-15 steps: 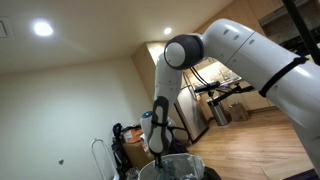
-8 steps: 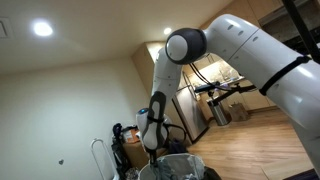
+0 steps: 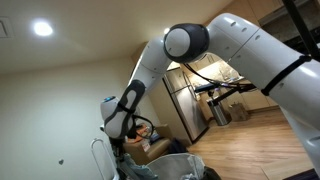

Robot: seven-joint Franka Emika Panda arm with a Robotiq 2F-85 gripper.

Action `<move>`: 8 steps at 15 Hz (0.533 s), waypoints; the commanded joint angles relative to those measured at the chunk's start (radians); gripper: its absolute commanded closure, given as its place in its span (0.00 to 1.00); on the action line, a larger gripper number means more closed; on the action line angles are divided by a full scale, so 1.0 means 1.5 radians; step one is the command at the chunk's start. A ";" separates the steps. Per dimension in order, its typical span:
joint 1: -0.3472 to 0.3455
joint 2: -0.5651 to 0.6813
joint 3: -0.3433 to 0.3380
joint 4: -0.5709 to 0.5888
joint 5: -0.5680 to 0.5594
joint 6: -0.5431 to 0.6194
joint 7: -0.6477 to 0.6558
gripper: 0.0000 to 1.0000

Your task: Move the blue t-shirt from the laundry bag to the couch

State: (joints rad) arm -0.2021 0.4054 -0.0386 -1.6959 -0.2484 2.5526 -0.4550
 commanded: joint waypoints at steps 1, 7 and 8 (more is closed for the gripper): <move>0.062 0.045 -0.003 0.169 -0.033 -0.127 0.004 0.93; 0.156 0.146 0.042 0.398 -0.058 -0.217 -0.076 0.93; 0.169 0.165 0.051 0.432 -0.057 -0.226 -0.096 0.93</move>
State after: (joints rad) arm 0.0154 0.5444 0.0015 -1.2442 -0.3172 2.2734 -0.5050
